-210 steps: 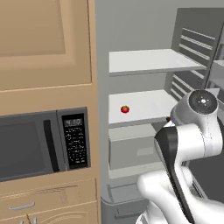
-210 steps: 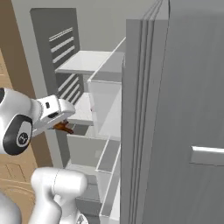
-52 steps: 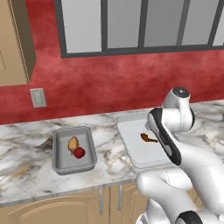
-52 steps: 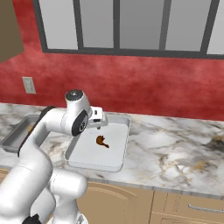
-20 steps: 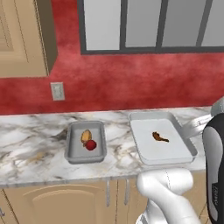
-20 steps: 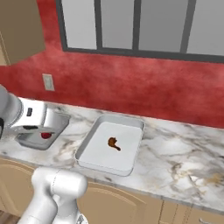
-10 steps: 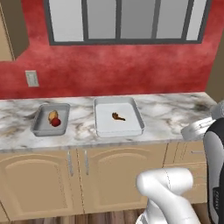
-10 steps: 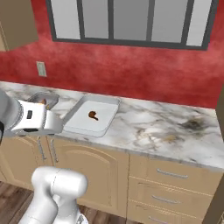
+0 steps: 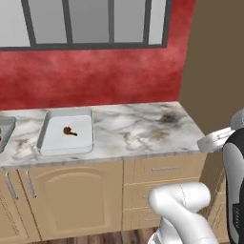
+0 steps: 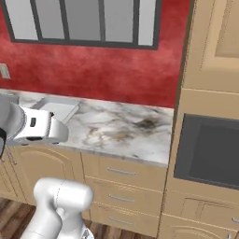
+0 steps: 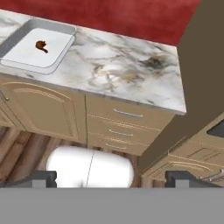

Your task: Place one tomato and one chicken drumstick in each tupperware on the nearby counter, to pack two identical lunches.

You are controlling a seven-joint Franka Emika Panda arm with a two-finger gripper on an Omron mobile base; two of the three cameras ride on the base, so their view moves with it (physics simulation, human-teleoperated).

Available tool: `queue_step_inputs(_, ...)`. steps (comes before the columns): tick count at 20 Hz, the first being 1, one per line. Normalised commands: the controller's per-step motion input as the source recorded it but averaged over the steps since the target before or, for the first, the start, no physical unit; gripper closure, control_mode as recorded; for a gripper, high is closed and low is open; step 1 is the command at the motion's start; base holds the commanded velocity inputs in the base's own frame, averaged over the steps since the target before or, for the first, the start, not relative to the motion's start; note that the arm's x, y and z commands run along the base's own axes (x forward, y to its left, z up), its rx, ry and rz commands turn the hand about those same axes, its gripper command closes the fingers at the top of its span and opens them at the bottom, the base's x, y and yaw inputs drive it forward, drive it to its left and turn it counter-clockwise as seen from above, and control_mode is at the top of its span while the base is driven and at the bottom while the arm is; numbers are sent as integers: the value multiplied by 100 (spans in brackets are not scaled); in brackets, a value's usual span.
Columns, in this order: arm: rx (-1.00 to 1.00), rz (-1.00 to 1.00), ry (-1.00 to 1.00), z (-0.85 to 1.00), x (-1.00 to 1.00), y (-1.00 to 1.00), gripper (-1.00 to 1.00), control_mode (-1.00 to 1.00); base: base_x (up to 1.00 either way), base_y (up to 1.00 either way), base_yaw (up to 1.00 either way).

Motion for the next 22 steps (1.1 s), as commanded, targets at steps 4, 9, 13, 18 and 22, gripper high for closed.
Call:
queue_step_inputs(4, 0, 0, 0, 0, 0, 0, -100, 100, 0, -100, -4)
queue_step_inputs(9, 0, 0, 0, 0, 0, 0, -100, 100, 0, -100, -3)
queue_step_inputs(13, 0, 0, 0, 0, 0, 0, -100, 100, 0, -100, -2)
queue_step_inputs(18, 0, 0, 0, 0, 0, 0, -100, 100, 0, -100, -2)
queue_step_inputs(22, 0, 0, 0, 0, 0, 0, -100, 100, 0, -100, -2)
